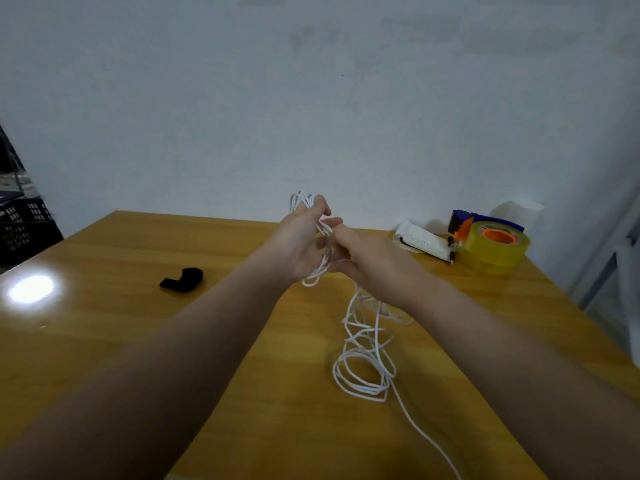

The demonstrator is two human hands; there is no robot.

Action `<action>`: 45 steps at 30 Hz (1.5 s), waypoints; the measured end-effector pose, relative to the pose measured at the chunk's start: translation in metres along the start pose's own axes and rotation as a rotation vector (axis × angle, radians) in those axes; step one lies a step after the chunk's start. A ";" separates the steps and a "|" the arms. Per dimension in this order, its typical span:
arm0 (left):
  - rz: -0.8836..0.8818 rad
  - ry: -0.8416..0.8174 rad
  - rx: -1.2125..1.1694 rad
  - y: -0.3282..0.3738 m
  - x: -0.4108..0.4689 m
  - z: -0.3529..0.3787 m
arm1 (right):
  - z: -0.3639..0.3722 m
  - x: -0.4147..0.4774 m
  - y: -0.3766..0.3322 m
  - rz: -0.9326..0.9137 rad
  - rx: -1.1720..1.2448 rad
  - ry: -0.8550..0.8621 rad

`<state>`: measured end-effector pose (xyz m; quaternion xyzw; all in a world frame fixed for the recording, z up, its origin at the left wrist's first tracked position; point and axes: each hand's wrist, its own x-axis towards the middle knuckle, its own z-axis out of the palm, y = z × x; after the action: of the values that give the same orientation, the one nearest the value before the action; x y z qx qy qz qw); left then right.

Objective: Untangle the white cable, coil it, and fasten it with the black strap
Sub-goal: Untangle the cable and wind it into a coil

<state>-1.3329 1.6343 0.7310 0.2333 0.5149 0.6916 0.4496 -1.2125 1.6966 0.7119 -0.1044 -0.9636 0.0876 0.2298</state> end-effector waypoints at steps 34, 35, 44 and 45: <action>0.183 -0.070 0.601 -0.033 0.008 -0.037 | -0.006 -0.009 0.027 0.424 0.512 -0.090; 0.201 -0.048 0.644 -0.033 0.008 -0.037 | -0.007 -0.010 0.026 0.416 0.548 -0.105; 0.501 0.186 0.818 -0.027 0.015 -0.031 | -0.008 -0.004 0.001 0.415 0.795 -0.236; 0.508 0.207 0.829 -0.025 0.016 -0.029 | -0.008 -0.002 0.000 0.413 0.756 -0.198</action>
<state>-1.3543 1.6352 0.6956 0.4407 0.7154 0.5358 0.0830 -1.2074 1.6975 0.7180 -0.1945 -0.8402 0.4875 0.1363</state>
